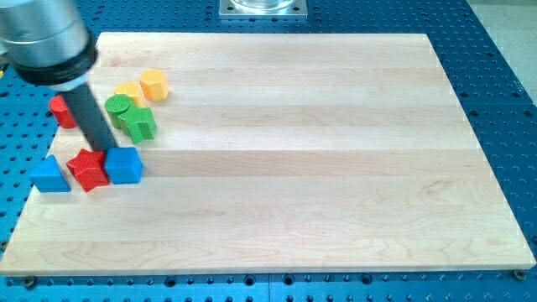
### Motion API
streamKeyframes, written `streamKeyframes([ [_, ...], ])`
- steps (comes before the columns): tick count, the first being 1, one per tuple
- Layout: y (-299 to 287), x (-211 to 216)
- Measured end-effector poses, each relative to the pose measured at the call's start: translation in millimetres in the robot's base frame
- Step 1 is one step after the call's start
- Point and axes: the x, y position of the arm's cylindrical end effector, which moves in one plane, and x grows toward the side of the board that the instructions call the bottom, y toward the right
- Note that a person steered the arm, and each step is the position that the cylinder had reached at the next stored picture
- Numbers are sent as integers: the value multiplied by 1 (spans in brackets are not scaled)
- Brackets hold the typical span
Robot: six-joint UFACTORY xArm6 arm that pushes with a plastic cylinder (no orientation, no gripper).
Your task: Move the hexagon diagonally top right to the green circle
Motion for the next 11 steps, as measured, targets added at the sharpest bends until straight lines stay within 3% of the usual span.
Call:
streamKeyframes([
  [2, 3, -25],
  [4, -64, -44],
  [6, -26, -87],
  [8, 35, -101],
  [11, -35, -116],
])
